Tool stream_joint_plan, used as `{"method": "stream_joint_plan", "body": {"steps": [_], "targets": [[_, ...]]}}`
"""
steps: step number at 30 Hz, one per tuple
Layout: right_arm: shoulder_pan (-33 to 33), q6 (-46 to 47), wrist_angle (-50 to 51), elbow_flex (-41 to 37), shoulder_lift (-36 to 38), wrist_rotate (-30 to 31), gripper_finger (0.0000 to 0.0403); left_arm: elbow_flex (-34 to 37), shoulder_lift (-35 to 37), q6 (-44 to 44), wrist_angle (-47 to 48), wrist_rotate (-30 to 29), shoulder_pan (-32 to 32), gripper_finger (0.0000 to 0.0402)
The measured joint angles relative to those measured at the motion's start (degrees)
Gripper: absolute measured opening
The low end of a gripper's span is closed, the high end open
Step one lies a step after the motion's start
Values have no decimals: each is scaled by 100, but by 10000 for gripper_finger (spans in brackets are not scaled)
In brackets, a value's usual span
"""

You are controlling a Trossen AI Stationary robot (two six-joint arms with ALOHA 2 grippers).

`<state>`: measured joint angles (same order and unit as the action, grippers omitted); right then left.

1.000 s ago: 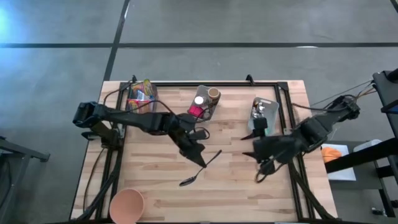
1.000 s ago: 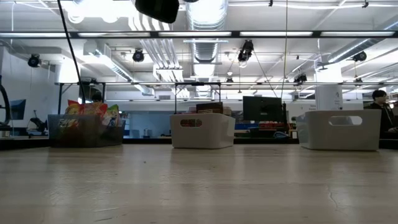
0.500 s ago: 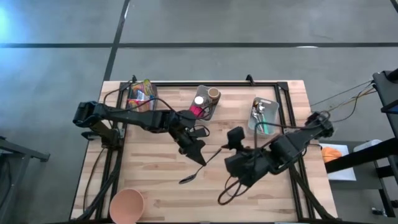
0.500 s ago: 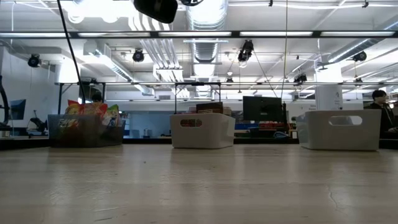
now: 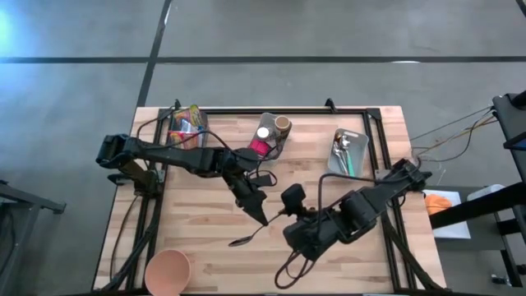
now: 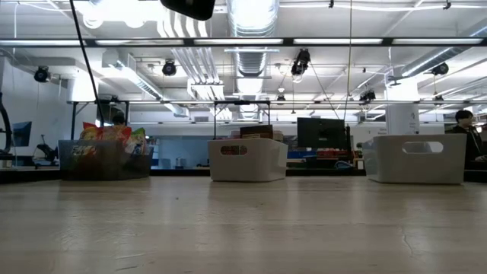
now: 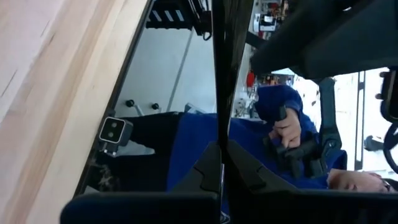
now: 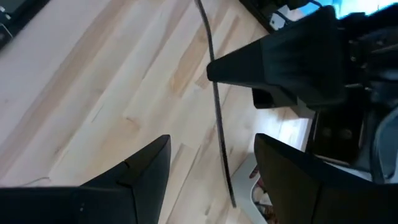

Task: Pick & Place Food Item
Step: Put the black spoon into the right gray bin

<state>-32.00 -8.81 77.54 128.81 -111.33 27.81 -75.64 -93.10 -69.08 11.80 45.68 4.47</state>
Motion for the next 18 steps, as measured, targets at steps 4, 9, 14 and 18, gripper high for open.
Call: {"method": "stream_joint_plan", "body": {"steps": [4, 9, 14, 18], "targets": [[3, -180, -6, 23, -170, 11, 231, 0, 0, 5, -40, 23, -7, 0], [27, -322, -16, 20, -306, 151, 231, 0, 0, 9, -103, 196, 11, 0], [29, -385, -31, 20, -262, 232, 230, 7, 1, 9, -197, 304, 37, 0], [52, -385, -3, 20, -256, 217, 230, 7, 2, 124, -269, 535, 44, 0]]}}
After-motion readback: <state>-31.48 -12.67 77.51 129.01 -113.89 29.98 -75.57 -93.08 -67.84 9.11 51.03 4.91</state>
